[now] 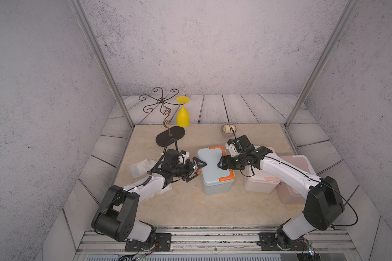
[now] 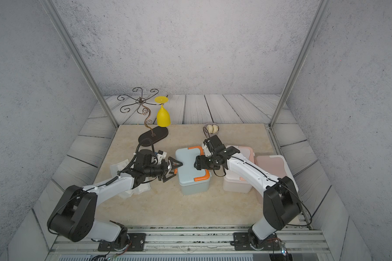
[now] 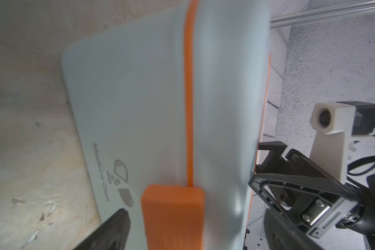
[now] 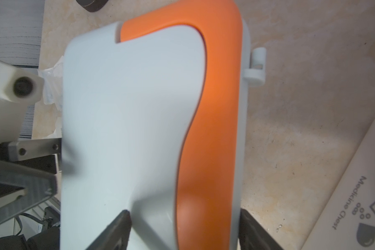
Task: Open first aid kits and take out gauze
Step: Open the fastener of the first aid kit.
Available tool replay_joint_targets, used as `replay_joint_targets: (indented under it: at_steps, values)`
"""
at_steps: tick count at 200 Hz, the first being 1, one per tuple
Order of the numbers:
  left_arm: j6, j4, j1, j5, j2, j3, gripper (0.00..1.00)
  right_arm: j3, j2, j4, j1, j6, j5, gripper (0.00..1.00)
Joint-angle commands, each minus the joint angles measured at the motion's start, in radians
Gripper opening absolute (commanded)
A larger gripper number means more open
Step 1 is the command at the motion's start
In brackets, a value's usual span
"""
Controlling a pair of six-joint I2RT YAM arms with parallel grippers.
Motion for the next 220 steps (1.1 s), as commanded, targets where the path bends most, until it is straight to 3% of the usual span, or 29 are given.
replay_joint_targets:
  at_steps: [1, 59, 116, 153, 220]
  values:
    - [-0.051, 0.126, -0.006, 0.052, 0.008, 0.014, 0.97, -0.068, 0.072, -0.171, 0.019, -0.033, 0.044, 0.76]
    - [-0.028, 0.062, -0.001, 0.039, -0.041, 0.025, 0.70, -0.075, 0.071, -0.171, 0.019, -0.033, 0.041, 0.76]
    - [-0.005, -0.015, 0.015, 0.022, -0.101, 0.015, 0.52, -0.095, 0.068, -0.161, 0.019, -0.032, 0.039, 0.76]
    - [0.026, -0.087, 0.023, 0.010, -0.121, 0.022, 0.56, -0.097, 0.064, -0.159, 0.019, -0.032, 0.039, 0.76]
    - [0.251, -0.574, 0.039, -0.169, -0.133, 0.122, 0.55, -0.104, 0.071, -0.155, 0.019, -0.030, 0.039, 0.76]
